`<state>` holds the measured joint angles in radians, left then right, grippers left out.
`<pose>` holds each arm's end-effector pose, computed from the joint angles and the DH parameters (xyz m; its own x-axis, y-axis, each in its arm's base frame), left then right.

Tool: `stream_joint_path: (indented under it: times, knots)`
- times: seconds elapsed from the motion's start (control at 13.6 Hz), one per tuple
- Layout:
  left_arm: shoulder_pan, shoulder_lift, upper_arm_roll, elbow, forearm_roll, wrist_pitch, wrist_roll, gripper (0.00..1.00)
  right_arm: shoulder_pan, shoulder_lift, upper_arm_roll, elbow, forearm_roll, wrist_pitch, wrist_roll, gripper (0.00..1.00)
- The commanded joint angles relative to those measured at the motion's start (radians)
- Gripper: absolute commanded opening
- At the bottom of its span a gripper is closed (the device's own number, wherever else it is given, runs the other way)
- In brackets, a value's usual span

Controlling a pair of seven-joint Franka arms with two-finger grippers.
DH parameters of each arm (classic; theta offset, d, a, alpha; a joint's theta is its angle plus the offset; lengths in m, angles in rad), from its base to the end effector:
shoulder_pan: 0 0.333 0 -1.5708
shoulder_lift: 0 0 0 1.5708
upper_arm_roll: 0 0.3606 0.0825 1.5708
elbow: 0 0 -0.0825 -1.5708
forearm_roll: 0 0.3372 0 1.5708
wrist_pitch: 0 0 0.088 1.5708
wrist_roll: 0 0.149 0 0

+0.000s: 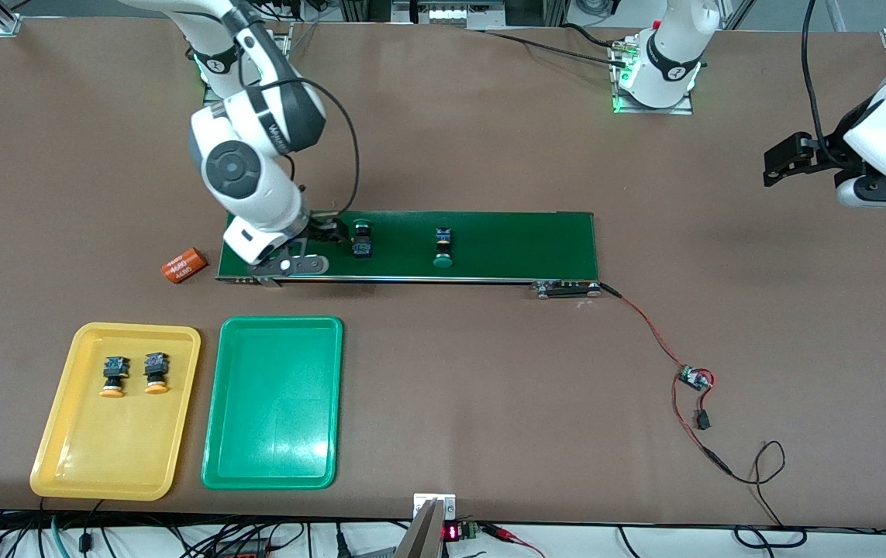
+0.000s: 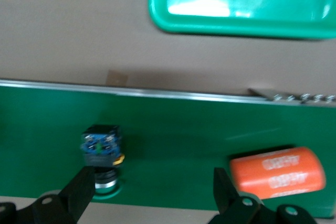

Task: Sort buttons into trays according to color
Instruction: 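Reach the right gripper to the belt and grasp a green-capped button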

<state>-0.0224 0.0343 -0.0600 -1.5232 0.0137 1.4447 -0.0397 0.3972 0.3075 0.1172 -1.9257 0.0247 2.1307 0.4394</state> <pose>0.5001 -0.0385 0.6196 0.9929 -0.0406 -0.1119 -0.0427 -0.9990 -0.0161 0.5030 0.2821 0.3534 0.9918 0.0571 -0.1146 0.0567 -0.9984 -0.0068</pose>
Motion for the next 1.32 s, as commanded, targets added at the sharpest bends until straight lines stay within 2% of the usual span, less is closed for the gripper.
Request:
stream_joint_path:
  times: [0.0,0.22,0.74,0.88,0.96,1.03,1.25]
  knots:
    - [-0.008,0.006,-0.001,0.028,0.018,-0.033,0.011,1.0,0.026,0.001,0.001,-0.015,0.017,0.017,0.025,1.0]
    - [-0.007,0.006,0.0,0.028,0.018,-0.035,0.011,1.0,0.058,0.041,0.001,-0.016,0.017,0.047,0.027,1.0]
    - [-0.008,0.006,-0.001,0.029,0.022,-0.043,0.011,1.0,0.052,0.104,0.001,-0.067,0.018,0.167,0.027,1.0]
    - [-0.008,0.006,-0.003,0.029,0.022,-0.046,0.011,1.0,0.051,0.11,0.001,-0.073,0.018,0.169,0.024,0.75]
    - [-0.008,0.006,-0.003,0.029,0.022,-0.046,0.011,1.0,0.051,0.11,0.001,-0.073,0.018,0.164,0.025,0.45]
    - [-0.01,0.006,-0.003,0.029,0.02,-0.046,0.011,1.0,0.049,0.108,0.001,-0.073,0.018,0.161,0.027,0.32]
    - [-0.01,0.006,-0.003,0.029,0.017,-0.05,0.011,1.0,0.046,0.098,-0.002,-0.061,0.021,0.16,0.027,0.17]
